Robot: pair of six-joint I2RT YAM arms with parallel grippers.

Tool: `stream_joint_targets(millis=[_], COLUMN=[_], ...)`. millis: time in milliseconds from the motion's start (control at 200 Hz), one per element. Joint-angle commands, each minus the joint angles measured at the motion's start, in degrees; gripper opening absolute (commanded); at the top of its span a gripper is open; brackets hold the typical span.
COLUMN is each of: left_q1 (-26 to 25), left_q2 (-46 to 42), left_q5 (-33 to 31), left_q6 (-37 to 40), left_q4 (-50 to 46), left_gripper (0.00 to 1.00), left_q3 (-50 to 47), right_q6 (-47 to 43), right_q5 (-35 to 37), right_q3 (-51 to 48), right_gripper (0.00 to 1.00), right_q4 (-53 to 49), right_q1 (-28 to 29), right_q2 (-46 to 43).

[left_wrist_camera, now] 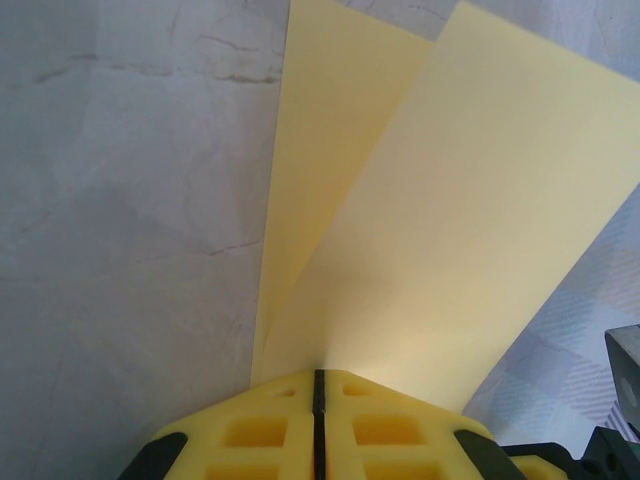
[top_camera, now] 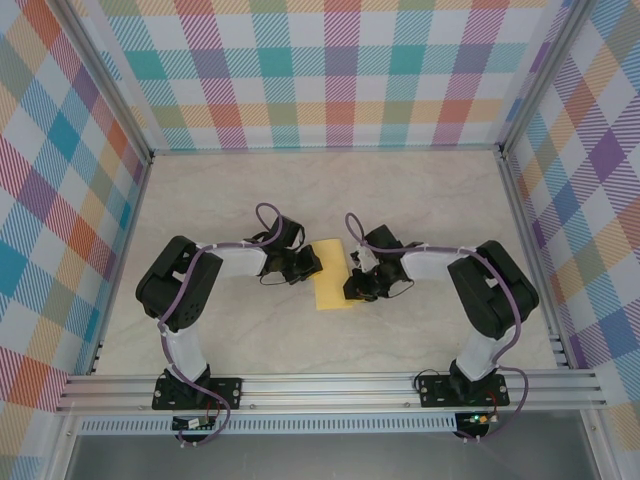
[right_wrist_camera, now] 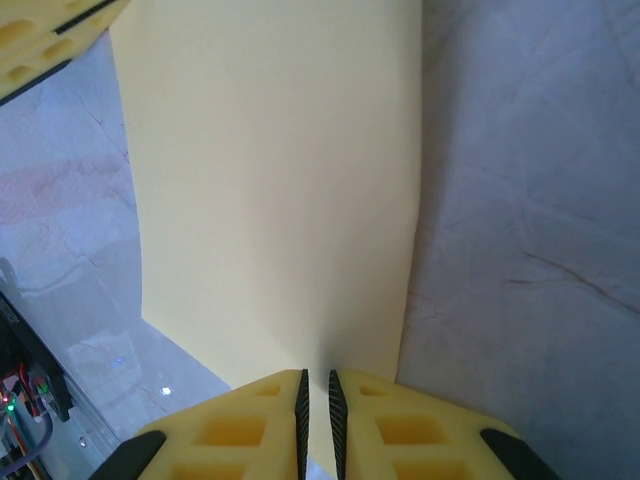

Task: Fold a paper plane with a square sheet of paper (pick it up from the middle)
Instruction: Fold the square sheet of paper in half at the center of the table.

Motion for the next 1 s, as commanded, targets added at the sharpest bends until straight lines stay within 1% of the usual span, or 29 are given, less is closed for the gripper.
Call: stream_joint_targets(millis=[0, 95, 190, 305, 400, 505, 675, 855, 995], left_q1=[-0.3, -0.3, -0.4, -0.3, -0.3, -0.3, -0.3, -0.3, -0.4], left_q2=[1.1, 1.1, 1.1, 0.9, 0.8, 0.9, 1.4, 1.4, 1.2], left_q5=[-5.4, -5.4, -5.1, -5.2, -5.2, -5.2, -4.8, -4.4, -4.6], left_q6=[-0.7, -0.6, -0.3, 0.0, 0.1, 0.1, 0.1, 0.3, 0.3], left_q4=[-6.5, -6.6, -6.7, -7.0, -7.1, -7.4, -7.5, -7.8, -8.5], left_gripper=[0.1, 0.1, 0.1, 0.1, 0.1, 0.1, 0.1, 0.1, 0.1], left_q3=[-2.2, -2.0, -1.9, -1.7, -1.6, -1.6, -1.5, -1.6, -2.0], right_q6=[-0.1, -0.5, 0.2, 2.3, 3.7, 4.9, 6.0, 7.5, 8.8], right_q5=[0.9, 1.1, 2.4, 7.6, 11.7, 10.6, 9.5, 8.5, 7.9], right_q3=[-3.4, -2.7, -0.5, 3.3, 7.6, 12.2, 16.4, 17.4, 16.7], right_gripper=[0.16, 0.16, 0.16, 0.17, 0.17, 0.16, 0.16, 0.16, 0.16], right_q4=[-4.7, -6.2, -4.6, -0.1, 3.1, 6.1, 10.0, 12.4, 14.1], right_q1=[0.6, 0.6, 0.6, 0.5, 0.3, -0.7, -2.1, -3.6, -4.6], right_q2=[-2.0, -4.7, -7.6, -8.3, -3.8, 2.7, 8.8, 13.0, 14.5])
